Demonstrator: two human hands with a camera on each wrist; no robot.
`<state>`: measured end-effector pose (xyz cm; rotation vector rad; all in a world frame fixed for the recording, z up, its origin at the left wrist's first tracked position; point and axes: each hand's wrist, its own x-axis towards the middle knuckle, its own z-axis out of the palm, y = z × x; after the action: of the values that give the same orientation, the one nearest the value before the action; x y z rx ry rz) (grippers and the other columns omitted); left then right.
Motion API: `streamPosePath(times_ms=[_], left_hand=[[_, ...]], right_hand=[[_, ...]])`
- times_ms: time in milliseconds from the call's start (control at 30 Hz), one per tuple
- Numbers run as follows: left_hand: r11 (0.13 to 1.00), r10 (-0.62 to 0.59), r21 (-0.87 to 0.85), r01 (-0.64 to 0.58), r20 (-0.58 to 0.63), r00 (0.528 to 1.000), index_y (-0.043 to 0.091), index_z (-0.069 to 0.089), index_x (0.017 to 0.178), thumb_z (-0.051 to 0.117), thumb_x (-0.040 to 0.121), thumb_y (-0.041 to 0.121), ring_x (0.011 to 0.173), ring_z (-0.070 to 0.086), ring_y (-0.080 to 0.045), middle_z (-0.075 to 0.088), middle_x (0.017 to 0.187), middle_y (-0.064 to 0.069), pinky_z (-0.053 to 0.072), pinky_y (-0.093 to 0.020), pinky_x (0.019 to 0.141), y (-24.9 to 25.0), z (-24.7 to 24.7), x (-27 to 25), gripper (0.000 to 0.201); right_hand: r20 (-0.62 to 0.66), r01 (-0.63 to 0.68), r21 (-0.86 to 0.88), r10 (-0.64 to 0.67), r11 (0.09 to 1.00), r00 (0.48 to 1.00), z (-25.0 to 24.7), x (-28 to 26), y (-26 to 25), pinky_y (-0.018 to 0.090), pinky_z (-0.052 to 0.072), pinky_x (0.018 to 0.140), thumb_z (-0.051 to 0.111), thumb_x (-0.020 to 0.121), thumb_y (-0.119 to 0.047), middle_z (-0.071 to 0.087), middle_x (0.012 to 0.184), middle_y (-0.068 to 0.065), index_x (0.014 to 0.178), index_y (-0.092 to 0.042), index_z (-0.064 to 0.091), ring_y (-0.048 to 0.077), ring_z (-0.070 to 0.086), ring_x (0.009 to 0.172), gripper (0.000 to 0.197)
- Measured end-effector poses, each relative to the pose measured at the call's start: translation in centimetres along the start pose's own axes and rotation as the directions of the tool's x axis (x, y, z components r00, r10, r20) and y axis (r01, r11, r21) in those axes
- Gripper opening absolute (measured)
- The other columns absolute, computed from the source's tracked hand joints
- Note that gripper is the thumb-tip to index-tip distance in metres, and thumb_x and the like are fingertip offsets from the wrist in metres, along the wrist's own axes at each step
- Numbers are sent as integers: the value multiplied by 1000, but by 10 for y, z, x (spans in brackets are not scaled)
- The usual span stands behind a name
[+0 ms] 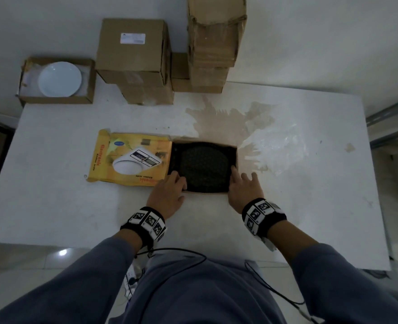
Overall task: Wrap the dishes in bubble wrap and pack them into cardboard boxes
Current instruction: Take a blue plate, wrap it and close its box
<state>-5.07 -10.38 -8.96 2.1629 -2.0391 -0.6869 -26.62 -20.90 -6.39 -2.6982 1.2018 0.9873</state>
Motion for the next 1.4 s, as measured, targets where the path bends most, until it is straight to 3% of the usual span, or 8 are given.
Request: streamPosePath(times_ms=[300,567,700,833,933,1033,1100,1400], left_hand=[[995,-17,-97,8,-90,996,11,63,94,67,79,1,77,57,-27,53,100,-9,49,-37,60,0,4,-2,18],[993,-55,-115,40,-131,990,9,65,89,68,77,-5,77,58,-27,56,94,-9,51,-40,58,2,7,-1,18],[998,-33,-60,26,-123,992,8,69,78,68,68,-16,74,61,-31,58,82,-9,50,-39,55,-8,0,-4,26],[993,-43,98,70,-250,967,17,75,72,80,63,-3,76,58,-30,57,82,-6,41,-37,64,-32,-17,-23,22],[935,-352,-159,316,-335,874,20,69,96,75,76,4,81,59,-27,54,94,-6,46,-36,64,-42,-21,-41,26],[569,-702,-646,510,-59,709,23,46,126,70,87,18,94,62,-26,59,102,-5,48,-32,73,-31,-17,-48,46],[423,-718,-749,509,66,693,20,34,143,74,85,22,107,61,-27,62,114,-8,45,-28,82,-20,-11,-46,71],[587,-655,-633,505,-4,756,19,13,154,82,72,13,124,48,-31,45,142,-12,44,-47,102,-41,18,-83,107]], right_hand=[[-137,29,5,-28,1000,990,-9,-8,5,51,29,105,34,100,-34,43,145,10,124,-15,61,27,49,118,41],[33,65,65,-68,996,997,3,-5,7,49,30,102,23,98,-59,18,161,8,143,-13,45,30,42,128,68],[-199,142,131,-114,981,973,-6,-7,15,42,37,89,31,98,-56,60,117,3,107,-18,67,25,55,104,53],[-376,172,333,-37,927,926,-11,-2,7,39,43,82,54,89,-36,61,105,5,103,-14,66,26,57,99,28],[-327,133,494,42,859,944,-11,7,-4,42,45,88,60,86,-28,52,129,9,132,-14,51,31,52,111,49],[-159,101,623,-1,776,987,-14,19,-15,44,44,96,59,90,-25,44,137,12,148,-14,30,35,45,122,66],[-127,111,656,-36,747,991,-13,22,-21,42,45,96,63,86,-23,45,132,11,147,-16,32,35,45,121,69],[-98,226,646,-214,729,972,2,3,-66,44,51,84,76,72,-32,39,130,8,140,-16,28,31,50,113,85]])
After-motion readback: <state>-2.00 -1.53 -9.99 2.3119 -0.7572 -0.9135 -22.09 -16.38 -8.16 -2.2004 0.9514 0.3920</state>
